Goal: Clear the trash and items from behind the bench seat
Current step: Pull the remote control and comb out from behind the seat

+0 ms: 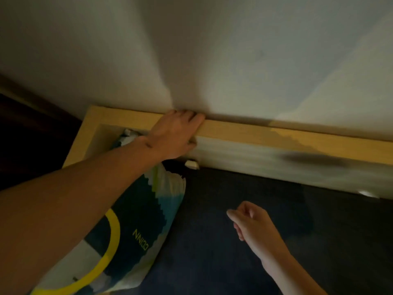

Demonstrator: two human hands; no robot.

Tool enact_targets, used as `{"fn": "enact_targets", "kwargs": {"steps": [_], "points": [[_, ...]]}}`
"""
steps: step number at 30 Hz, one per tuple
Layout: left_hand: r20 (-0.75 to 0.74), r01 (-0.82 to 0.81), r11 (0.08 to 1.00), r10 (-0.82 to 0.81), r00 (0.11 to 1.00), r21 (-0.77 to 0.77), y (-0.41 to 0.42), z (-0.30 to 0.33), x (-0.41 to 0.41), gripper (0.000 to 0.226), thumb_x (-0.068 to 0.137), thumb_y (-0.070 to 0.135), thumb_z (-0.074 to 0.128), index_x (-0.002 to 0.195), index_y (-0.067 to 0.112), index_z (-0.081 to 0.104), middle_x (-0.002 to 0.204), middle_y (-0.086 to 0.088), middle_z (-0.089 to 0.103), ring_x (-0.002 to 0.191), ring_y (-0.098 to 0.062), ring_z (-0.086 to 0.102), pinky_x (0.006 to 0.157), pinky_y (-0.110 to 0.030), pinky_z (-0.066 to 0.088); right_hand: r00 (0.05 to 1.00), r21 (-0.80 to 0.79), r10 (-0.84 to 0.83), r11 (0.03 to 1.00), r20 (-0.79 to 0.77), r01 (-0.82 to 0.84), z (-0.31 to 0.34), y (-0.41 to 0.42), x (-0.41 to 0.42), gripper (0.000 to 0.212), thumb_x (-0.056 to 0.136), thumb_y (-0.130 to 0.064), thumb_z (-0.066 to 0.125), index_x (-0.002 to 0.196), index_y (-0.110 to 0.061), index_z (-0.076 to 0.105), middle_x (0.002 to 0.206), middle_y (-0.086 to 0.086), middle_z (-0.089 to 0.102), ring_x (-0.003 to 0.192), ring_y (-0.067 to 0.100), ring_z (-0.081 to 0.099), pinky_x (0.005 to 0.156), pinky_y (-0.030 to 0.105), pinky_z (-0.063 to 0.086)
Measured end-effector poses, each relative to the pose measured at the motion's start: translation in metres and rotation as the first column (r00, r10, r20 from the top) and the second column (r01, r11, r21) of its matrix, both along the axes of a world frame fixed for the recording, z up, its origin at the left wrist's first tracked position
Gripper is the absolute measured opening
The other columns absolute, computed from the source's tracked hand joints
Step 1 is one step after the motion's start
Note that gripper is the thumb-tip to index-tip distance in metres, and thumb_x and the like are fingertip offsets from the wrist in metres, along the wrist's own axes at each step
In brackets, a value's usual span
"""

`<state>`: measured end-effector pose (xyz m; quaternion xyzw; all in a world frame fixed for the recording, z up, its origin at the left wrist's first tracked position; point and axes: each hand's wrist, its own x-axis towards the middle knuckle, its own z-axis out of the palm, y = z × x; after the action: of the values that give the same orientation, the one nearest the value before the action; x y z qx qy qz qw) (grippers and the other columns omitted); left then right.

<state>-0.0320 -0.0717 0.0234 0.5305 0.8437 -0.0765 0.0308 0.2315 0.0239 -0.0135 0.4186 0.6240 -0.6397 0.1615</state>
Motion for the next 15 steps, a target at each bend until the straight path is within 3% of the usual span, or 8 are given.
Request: {"fn": "enact_targets", "kwargs": {"steps": [6,10,12,15], "points": [[-0.036,0.012,0.988,-0.006,0.999,0.154,-0.004,-0.030,-0.015,0.074,0.065,0.056,0.079,0.116,0.006,0.059,0.100,-0.018,0.067,0.086,-0.035,0.062,0.073,-0.042,0.043,0.999,-0.068,0.019,0.998,0.040,-0.017,-0.052,-0.009,-0.069,0.024,0.092,-0.024,0.064,0.076,-0.013,0.050,0.058,-0.001,0.051,0.049,0.013,0.045,0.049,0.026,0.038],[-0.086,0.052,0.977,-0.035,0.996,0.208,-0.004,-0.033,-0.015,0.071,0.066,0.058,0.075,0.115,0.008,0.060,0.096,-0.016,0.066,0.083,-0.035,0.060,0.071,-0.044,0.039,0.969,-0.250,-0.173,0.944,0.177,0.214,-0.099,-0.022,-0.127,0.018,0.094,-0.017,0.064,0.080,-0.010,0.056,0.068,0.004,0.056,0.052,0.013,0.051,0.049,0.024,0.045],[-0.084,0.055,0.973,-0.037,0.996,0.226,-0.006,-0.036,-0.017,0.070,0.066,0.056,0.076,0.114,0.007,0.063,0.096,-0.016,0.066,0.083,-0.035,0.060,0.071,-0.044,0.040,0.894,-0.450,-0.335,0.777,0.297,0.441,-0.122,-0.035,-0.150,0.013,0.095,-0.021,0.064,0.091,-0.009,0.066,0.081,0.008,0.065,0.068,0.016,0.062,0.060,0.026,0.054],[-0.097,0.053,0.968,-0.030,0.995,0.246,-0.007,-0.038,-0.017,0.071,0.065,0.055,0.077,0.115,0.006,0.064,0.096,-0.017,0.067,0.083,-0.036,0.061,0.071,-0.044,0.042,0.666,-0.671,-0.589,0.263,0.458,0.693,-0.153,-0.047,-0.171,0.027,0.095,-0.025,0.063,0.113,-0.003,0.065,0.114,0.018,0.067,0.103,0.027,0.067,0.089,0.035,0.056]]}}
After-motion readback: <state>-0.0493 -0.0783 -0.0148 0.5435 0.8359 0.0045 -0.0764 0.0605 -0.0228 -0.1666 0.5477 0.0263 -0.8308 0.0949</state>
